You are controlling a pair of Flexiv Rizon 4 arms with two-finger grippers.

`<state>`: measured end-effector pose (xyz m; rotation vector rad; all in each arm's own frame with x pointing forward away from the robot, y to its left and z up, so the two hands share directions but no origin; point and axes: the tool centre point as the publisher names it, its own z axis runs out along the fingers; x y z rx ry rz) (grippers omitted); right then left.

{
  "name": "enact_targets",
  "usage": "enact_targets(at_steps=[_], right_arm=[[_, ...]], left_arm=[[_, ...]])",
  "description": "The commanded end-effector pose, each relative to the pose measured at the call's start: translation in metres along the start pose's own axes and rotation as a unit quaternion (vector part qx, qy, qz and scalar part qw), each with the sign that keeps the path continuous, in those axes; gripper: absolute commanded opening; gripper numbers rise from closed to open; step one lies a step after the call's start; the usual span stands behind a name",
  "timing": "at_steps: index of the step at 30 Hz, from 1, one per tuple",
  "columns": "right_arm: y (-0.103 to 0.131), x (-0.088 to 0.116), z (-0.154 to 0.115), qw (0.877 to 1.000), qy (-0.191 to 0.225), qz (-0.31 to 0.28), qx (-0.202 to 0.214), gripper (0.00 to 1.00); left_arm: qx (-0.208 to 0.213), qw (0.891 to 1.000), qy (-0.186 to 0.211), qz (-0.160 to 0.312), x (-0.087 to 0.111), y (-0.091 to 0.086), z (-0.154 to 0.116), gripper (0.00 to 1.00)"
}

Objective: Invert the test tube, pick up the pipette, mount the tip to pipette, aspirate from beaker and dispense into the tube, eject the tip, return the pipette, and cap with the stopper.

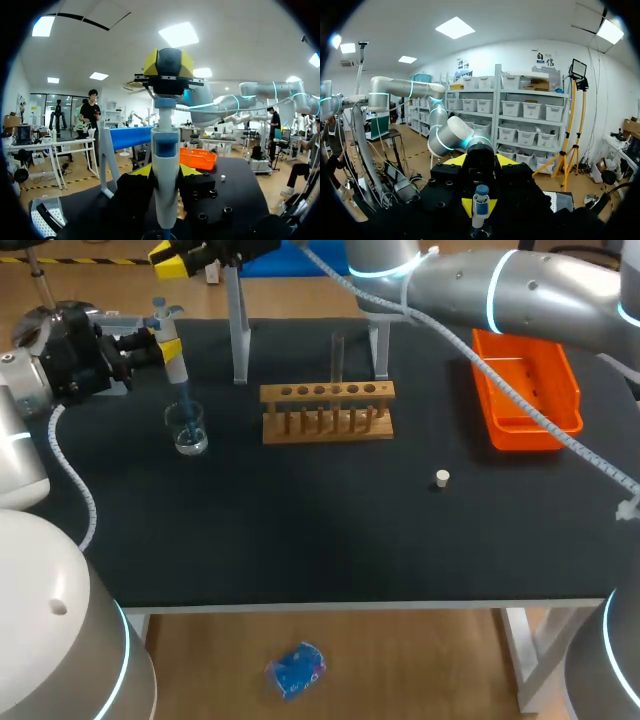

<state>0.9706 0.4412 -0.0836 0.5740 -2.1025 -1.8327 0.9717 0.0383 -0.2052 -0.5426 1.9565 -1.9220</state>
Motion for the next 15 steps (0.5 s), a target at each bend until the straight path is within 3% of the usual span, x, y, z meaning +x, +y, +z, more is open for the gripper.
enact_targets(at_steps=[1, 15], right_arm=[[0.012, 0.028, -0.023, 0.999, -0.034, 0.004, 0.020, 1.00], [0.017, 0.064, -0.077, 0.996, -0.067, 0.019, 0.063, 1.00]], left_arm=[[0.000, 1.000, 0.000, 0.000, 0.000, 0.000, 0.000, 0.00], [0.000, 1.000, 0.000, 0.000, 0.000, 0.000, 0.000, 0.00]])
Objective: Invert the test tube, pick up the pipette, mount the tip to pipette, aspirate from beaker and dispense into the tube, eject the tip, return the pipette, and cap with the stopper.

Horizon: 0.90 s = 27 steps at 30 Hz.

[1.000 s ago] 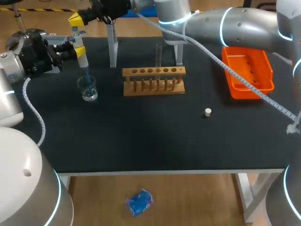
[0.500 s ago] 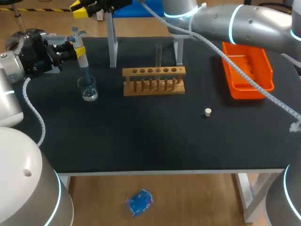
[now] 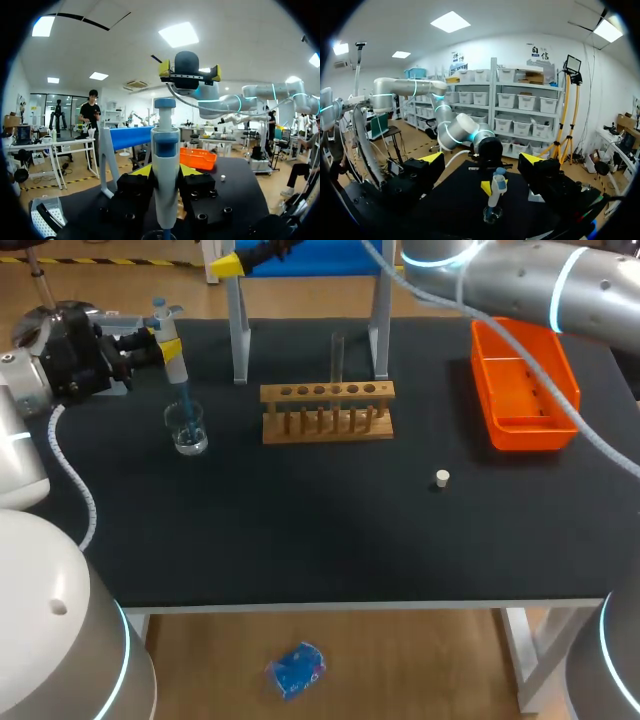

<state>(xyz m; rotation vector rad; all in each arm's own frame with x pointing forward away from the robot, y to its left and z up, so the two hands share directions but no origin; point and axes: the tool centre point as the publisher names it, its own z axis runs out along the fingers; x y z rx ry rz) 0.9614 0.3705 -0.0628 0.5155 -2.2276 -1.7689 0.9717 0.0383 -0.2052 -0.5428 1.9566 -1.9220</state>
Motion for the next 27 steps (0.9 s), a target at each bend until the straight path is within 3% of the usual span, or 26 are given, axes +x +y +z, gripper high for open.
enact_targets(at_steps=[1, 4, 22, 27], right_arm=[[0.000, 0.025, -0.022, 0.999, -0.042, 0.007, 0.021, 1.00], [-0.008, 0.033, -0.037, 0.998, -0.053, 0.008, 0.015, 1.00], [-0.009, 0.033, -0.039, 0.999, -0.047, 0.006, 0.018, 1.00], [-0.012, 0.048, -0.071, 0.996, -0.058, 0.025, 0.056, 1.00]], left_arm=[[0.000, 1.000, 0.000, 0.000, 0.000, 0.000, 0.000, 0.00], [0.000, 1.000, 0.000, 0.000, 0.000, 0.000, 0.000, 0.00], [0.000, 1.000, 0.000, 0.000, 0.000, 0.000, 0.000, 0.00], [0.000, 1.000, 0.000, 0.000, 0.000, 0.000, 0.000, 0.00]])
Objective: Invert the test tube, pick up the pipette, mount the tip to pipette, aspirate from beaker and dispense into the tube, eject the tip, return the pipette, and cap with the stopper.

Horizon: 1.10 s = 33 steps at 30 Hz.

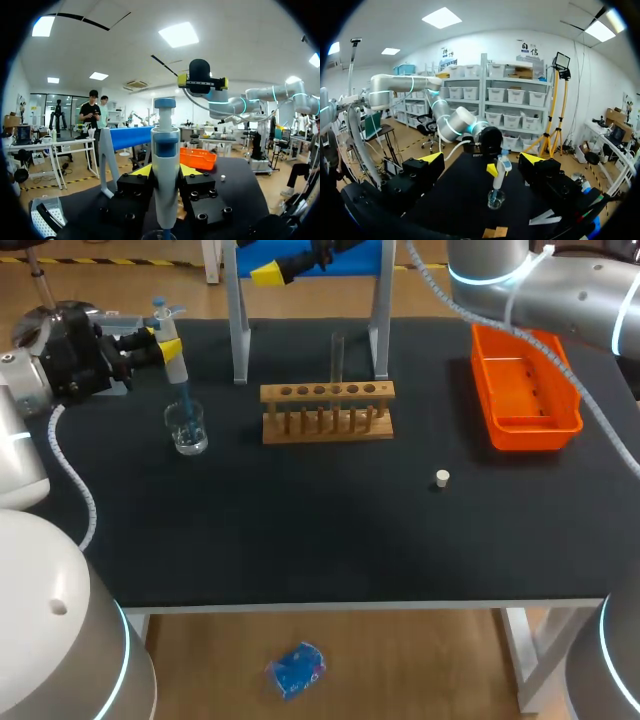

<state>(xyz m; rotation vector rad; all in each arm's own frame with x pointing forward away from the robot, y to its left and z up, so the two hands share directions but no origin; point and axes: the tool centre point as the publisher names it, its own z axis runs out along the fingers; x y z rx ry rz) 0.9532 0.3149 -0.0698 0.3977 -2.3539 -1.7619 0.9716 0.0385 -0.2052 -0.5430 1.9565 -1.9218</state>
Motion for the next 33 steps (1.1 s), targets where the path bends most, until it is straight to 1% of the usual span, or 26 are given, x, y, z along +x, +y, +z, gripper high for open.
enact_targets(at_steps=[1, 6, 10, 12, 17, 21, 24, 26, 28, 33], right_arm=[[0.002, 0.016, -0.034, 0.999, -0.004, 0.007, 0.031, 1.00], [-0.014, 0.031, -0.066, 0.997, -0.022, 0.022, 0.065, 1.00], [-0.034, 0.043, -0.089, 0.995, -0.034, 0.030, 0.086, 1.00], [-0.044, 0.051, -0.098, 0.994, -0.040, 0.028, 0.097, 1.00], [-0.072, 0.063, -0.112, 0.991, -0.062, 0.030, 0.116, 1.00], [-0.097, 0.064, -0.128, 0.989, -0.081, 0.027, 0.122, 1.00], [-0.117, 0.064, -0.140, 0.988, -0.087, 0.032, 0.120, 1.00], [-0.126, 0.066, -0.143, 0.988, -0.084, 0.034, 0.121, 1.00], [-0.136, 0.067, -0.145, 0.987, -0.084, 0.031, 0.135, 1.00], [-0.136, 0.067, -0.145, 0.987, -0.084, 0.031, 0.135, 1.00]], left_arm=[[0.000, 1.000, 0.000, 0.000, 0.000, 0.000, 0.000, 0.00], [0.000, 1.000, 0.000, 0.000, 0.000, 0.000, 0.000, 0.00], [0.000, 1.000, 0.000, 0.000, 0.000, 0.000, 0.000, 0.00], [0.000, 1.000, 0.000, 0.000, 0.000, 0.000, 0.000, 0.00], [0.000, 1.000, 0.000, 0.000, 0.000, 0.000, 0.000, 0.00], [0.000, 1.000, 0.000, 0.000, 0.000, 0.000, 0.000, 0.00], [0.000, 1.000, 0.000, 0.000, 0.000, 0.000, 0.000, 0.00], [0.000, 1.000, 0.000, 0.000, 0.000, 0.000, 0.000, 0.00], [0.000, 1.000, 0.000, 0.000, 0.000, 0.000, 0.000, 0.00], [0.000, 1.000, 0.000, 0.000, 0.000, 0.000, 0.000, 0.00]])
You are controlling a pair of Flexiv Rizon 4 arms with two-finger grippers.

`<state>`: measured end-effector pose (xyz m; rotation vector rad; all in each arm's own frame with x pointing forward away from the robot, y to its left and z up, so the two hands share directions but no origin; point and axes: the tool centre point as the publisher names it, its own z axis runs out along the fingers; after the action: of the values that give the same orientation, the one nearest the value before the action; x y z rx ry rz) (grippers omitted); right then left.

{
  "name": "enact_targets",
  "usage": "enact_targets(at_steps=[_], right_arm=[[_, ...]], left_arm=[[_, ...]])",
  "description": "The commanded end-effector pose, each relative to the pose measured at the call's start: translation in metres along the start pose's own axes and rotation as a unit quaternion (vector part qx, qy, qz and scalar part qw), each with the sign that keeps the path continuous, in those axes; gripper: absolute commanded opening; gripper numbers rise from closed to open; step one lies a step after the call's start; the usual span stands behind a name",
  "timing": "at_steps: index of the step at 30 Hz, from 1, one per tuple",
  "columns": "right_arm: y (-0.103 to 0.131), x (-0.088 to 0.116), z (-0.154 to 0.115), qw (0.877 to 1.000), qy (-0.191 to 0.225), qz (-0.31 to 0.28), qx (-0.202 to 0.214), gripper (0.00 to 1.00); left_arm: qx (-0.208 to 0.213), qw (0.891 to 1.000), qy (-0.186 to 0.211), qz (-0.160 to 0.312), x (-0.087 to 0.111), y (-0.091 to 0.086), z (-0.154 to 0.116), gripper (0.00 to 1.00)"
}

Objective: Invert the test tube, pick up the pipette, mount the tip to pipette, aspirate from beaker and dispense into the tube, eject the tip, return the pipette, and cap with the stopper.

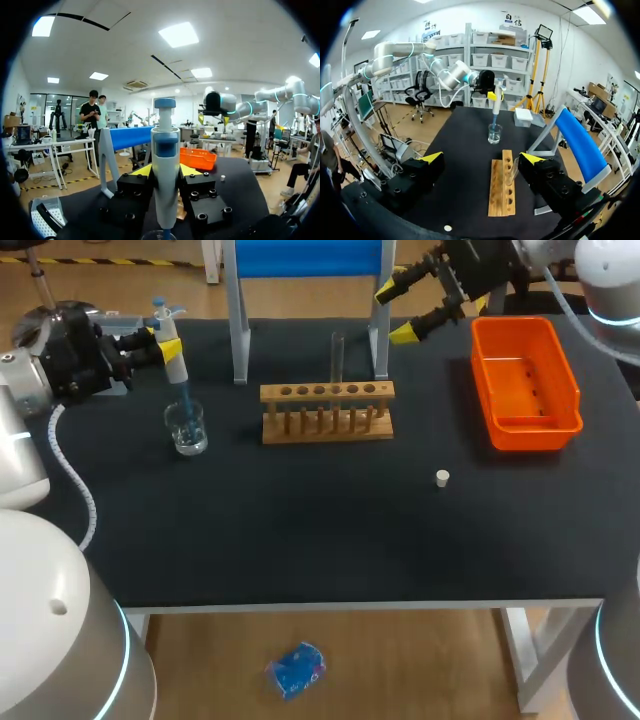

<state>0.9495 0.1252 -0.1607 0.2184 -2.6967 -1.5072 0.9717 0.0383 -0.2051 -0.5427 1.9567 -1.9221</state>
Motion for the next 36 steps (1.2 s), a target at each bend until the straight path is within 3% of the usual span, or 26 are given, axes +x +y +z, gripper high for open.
enact_targets(at_steps=[1, 13, 21, 36], right_arm=[[0.000, 0.002, 0.000, 1.000, -0.003, 0.000, 0.001, 1.00], [-0.002, -0.001, 0.004, 1.000, 0.011, -0.018, -0.007, 1.00], [-0.026, -0.020, 0.026, 0.999, 0.038, -0.034, -0.004, 1.00], [-0.067, -0.052, 0.054, 1.000, 0.020, -0.013, 0.006, 1.00]], left_arm=[[0.000, 1.000, 0.000, 0.000, 0.000, 0.000, 0.000, 0.00], [0.000, 1.000, 0.000, 0.000, 0.000, 0.000, 0.000, 0.00], [0.000, 1.000, 0.000, 0.000, 0.000, 0.000, 0.000, 0.00], [0.000, 1.000, 0.000, 0.000, 0.000, 0.000, 0.000, 0.00]])
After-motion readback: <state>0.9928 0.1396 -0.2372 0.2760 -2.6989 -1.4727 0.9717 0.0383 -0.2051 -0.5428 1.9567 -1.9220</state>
